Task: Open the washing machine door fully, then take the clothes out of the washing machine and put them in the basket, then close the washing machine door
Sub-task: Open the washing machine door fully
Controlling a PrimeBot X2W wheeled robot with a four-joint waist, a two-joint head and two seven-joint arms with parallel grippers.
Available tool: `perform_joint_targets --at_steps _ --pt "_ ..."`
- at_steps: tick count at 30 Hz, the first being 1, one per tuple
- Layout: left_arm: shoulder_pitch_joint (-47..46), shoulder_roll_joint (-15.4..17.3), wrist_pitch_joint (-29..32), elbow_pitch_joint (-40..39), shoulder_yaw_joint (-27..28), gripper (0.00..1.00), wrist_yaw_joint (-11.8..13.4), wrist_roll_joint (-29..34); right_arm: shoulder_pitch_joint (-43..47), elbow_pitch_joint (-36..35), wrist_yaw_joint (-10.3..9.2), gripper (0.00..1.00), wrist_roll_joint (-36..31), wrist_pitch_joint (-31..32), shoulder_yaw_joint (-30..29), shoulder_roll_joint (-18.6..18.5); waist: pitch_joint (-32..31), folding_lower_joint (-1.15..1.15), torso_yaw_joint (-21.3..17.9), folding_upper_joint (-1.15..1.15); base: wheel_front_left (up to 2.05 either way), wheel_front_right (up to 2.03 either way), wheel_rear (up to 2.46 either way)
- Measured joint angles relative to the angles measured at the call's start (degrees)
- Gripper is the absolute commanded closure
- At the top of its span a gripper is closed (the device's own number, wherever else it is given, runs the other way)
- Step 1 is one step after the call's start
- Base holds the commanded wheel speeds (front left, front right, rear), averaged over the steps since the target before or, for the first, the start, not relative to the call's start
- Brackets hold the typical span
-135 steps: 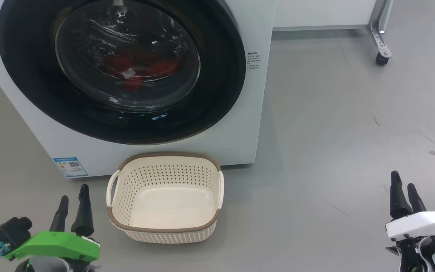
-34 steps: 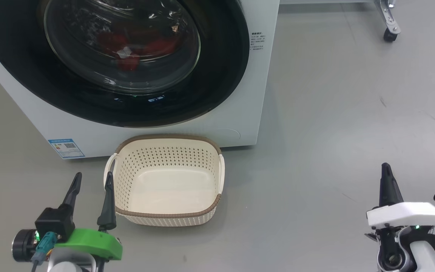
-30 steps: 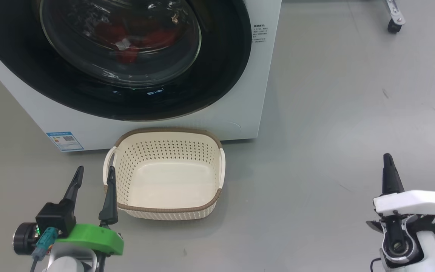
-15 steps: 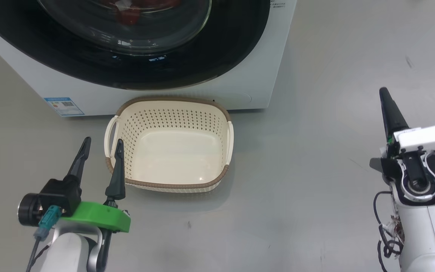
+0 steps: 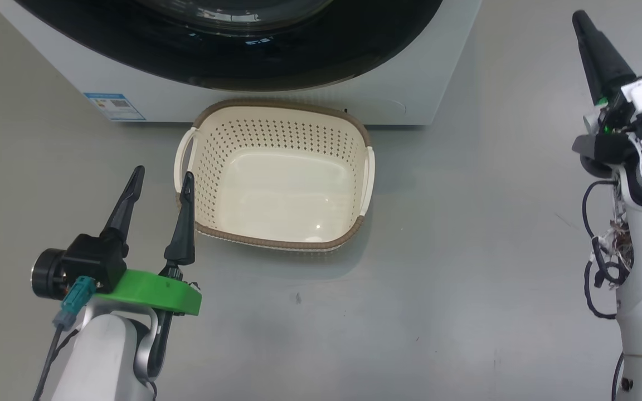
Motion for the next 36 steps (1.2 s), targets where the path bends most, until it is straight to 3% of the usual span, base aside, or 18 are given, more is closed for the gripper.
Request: perform_joint_targets --at_steps 24,36 --pt "-3.58 -0.76 0.00 -0.30 -1.91 0.00 -0.92 -0.40 -20.35 7.04 -7.39 1.00 2.89 8.00 0.47 -4.50 5.96 0.00 7.45 0.00 0.00 0.00 0.00" --pt "-4.55 -0.88 0.00 -0.59 -4.12 0.00 -0.93 -2.75 -27.13 10.95 -8.78 1.00 1.08 10.21 2.96 -6.62 8.58 0.00 10.04 0.00 0.00 0.00 0.00"
